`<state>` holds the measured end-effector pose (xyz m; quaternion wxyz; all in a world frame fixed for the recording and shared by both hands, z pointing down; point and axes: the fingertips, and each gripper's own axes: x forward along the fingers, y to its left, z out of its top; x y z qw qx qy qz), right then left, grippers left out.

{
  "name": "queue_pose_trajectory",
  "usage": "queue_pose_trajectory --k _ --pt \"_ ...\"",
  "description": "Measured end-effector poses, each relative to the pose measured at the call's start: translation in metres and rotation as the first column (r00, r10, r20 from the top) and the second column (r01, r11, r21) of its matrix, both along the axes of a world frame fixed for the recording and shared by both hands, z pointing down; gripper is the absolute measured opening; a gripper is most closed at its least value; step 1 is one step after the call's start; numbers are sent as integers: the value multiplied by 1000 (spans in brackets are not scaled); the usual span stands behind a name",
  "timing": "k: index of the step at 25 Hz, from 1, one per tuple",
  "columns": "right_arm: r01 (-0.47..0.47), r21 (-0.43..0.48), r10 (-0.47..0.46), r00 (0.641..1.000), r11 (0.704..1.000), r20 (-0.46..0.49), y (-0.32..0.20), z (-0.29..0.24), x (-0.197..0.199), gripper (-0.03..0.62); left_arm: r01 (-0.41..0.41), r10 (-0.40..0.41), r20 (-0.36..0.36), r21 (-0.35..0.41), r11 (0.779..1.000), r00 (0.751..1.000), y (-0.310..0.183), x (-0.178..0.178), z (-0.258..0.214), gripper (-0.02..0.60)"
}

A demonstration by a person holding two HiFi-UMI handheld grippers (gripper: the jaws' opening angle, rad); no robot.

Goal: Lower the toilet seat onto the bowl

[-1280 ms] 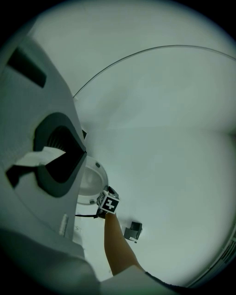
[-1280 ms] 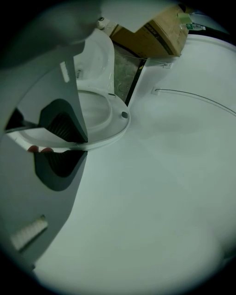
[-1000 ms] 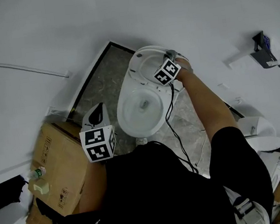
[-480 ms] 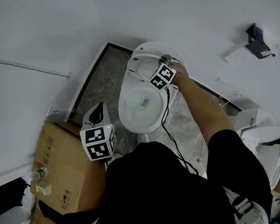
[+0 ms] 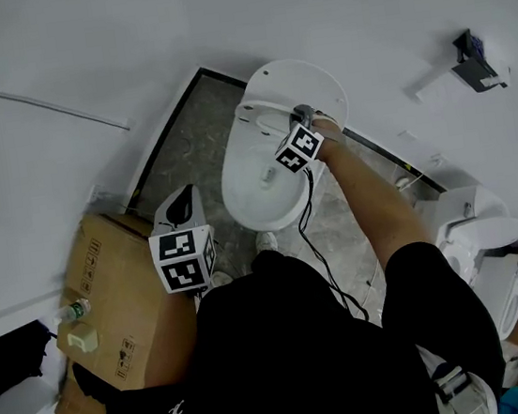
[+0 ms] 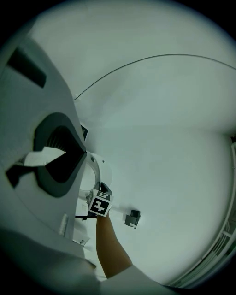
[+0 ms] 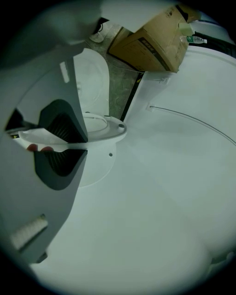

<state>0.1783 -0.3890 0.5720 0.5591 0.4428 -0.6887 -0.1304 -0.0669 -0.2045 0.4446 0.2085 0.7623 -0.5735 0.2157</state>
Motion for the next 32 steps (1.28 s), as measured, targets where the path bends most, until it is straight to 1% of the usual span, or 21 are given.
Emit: queue_pose_trajectory --k 9,14,16,21,26,29,32 --pt "42 -20 -41 998 999 44 49 17 -25 63 0 0 -4 -6 1000 1000 22 -13 2 9" --pt "73 -55 -69 995 996 74 73 29 -40 66 10 -10 -7 -11 1000 1000 29 -21 5 9" --pt "82 -83 -74 993 993 94 84 34 -46 69 13 -13 -9 -13 1000 1000 31 -23 6 9" --pt "117 -193 -92 987 974 133 118 47 -63 74 13 -13 -10 -19 1000 1000 34 -27 7 8" --pt "160 -231 -126 980 960 152 143 73 -79 78 14 -14 -7 -35 999 1000 34 -28 12 9" --pt "176 -285 -128 976 942 178 162 87 -90 87 10 -11 -8 -51 999 1000 36 -26 18 9" --pt "176 -338 -123 977 925 173 179 115 -96 101 4 -5 -11 -67 998 1000 41 -24 25 9"
